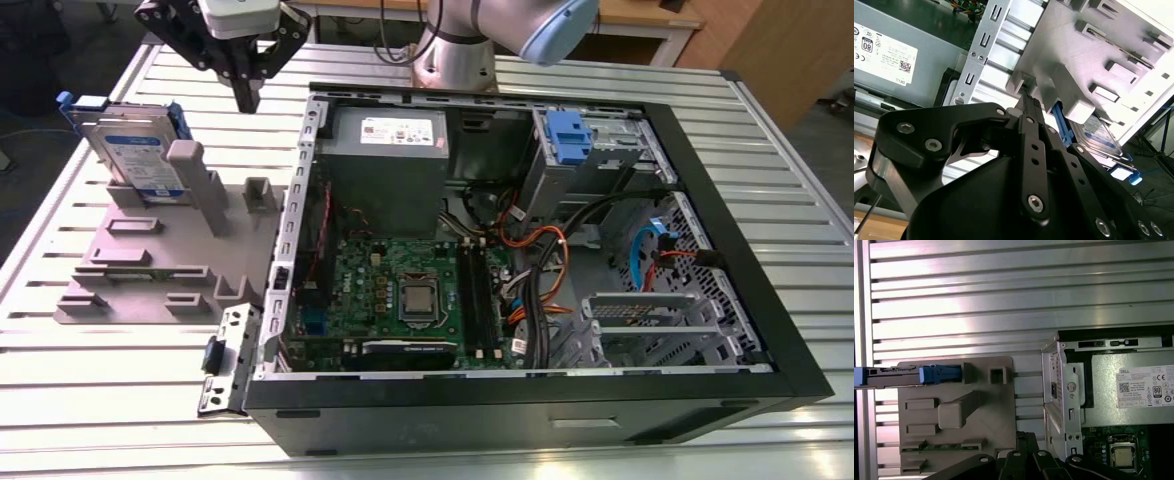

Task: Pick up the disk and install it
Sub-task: 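Reach for the disk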

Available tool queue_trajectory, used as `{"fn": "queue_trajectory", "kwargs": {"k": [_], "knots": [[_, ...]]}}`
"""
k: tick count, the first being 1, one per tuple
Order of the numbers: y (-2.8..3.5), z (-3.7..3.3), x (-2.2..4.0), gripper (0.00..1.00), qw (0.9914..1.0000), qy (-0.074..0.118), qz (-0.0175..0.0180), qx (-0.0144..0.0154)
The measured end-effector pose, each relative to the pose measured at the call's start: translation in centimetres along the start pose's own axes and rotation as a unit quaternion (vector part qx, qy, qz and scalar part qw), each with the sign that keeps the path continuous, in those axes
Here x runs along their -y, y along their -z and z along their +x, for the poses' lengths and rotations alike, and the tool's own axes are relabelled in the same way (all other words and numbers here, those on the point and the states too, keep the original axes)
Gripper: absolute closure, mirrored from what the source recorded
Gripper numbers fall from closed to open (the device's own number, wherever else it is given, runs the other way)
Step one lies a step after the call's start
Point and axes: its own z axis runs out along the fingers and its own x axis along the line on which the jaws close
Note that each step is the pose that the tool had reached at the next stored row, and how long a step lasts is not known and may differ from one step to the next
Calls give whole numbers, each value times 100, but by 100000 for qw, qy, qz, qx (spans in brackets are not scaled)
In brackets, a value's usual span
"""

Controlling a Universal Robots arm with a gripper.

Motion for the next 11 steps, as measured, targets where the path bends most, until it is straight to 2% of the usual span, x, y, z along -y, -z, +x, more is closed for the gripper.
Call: {"fn": "queue_trajectory", "kwargs": {"k": [2, 11], "knots": [[-1, 37, 3, 89, 100000, -7, 1, 0], [-6, 57, 5, 89, 100000, -8, -6, 7]]}}
